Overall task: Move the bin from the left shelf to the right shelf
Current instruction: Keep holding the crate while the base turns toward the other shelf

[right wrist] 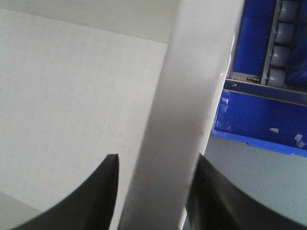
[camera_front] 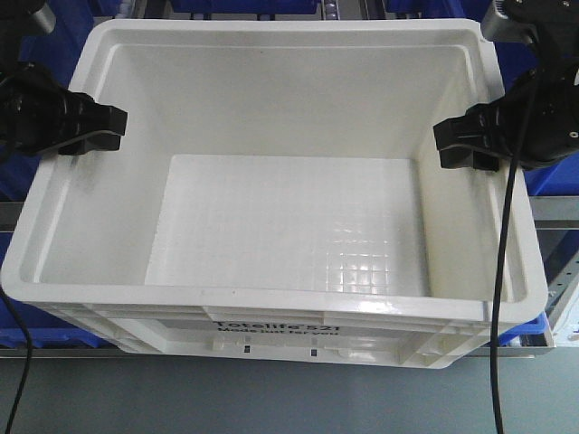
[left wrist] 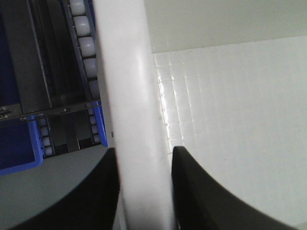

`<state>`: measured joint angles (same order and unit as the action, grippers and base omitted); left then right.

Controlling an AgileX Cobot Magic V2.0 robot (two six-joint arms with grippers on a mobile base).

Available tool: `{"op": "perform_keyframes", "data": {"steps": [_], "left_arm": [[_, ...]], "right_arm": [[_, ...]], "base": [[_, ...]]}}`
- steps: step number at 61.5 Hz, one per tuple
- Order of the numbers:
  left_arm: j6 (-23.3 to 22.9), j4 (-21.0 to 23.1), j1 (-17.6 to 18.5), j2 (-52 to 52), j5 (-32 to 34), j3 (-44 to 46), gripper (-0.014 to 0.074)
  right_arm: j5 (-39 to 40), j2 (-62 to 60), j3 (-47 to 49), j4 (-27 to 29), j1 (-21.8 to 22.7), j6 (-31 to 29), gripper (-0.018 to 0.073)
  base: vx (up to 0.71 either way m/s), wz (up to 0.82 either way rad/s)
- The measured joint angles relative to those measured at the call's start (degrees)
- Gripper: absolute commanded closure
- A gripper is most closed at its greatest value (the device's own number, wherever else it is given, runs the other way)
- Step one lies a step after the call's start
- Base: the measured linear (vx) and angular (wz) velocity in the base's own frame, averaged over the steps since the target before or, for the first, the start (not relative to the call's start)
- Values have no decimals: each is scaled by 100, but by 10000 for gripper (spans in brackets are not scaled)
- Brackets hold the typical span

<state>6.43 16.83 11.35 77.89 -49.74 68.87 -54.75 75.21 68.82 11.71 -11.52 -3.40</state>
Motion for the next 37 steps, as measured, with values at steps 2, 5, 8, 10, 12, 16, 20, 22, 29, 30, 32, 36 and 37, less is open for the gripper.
{"op": "perform_keyframes", "data": {"steps": [2,5,8,10,12,16,20,22,29,30,32,36,37], "left_arm": [[0,0,0,0,0,0,598],[0,0,0,0,0,0,598],[0,0,0,0,0,0,598],[0,0,0,0,-3,0,598],[0,0,0,0,-3,0,598],[0,0,0,0,-3,0,598],[0,0,0,0,-3,0,598],[0,0,0,0,-3,0,598],[0,0,0,0,-3,0,598],[0,0,0,0,-3,0,598],[0,0,0,0,-3,0,598],[0,0,0,0,-3,0,598],[0,0,0,0,-3,0,598]], "right_arm": [[0,0,0,0,0,0,564],[-10,0,0,0,0,0,564],[-12,0,0,0,0,0,564],[-12,0,0,0,0,0,564],[-12,0,0,0,0,0,564],[-17,0,0,0,0,0,564],[-17,0,0,0,0,0,564],[-17,0,0,0,0,0,564],[-17,0,0,0,0,0,564],[-17,0,0,0,0,0,564],[-17,0,0,0,0,0,564],[-17,0,0,0,0,0,564],[-17,0,0,0,0,0,564]], "base": [[11,17],[11,15],[12,13],[12,11],[13,9],[13,7],[14,4],[15,2],[16,0],[18,-2],[18,-2],[19,-3],[19,-3]]}}
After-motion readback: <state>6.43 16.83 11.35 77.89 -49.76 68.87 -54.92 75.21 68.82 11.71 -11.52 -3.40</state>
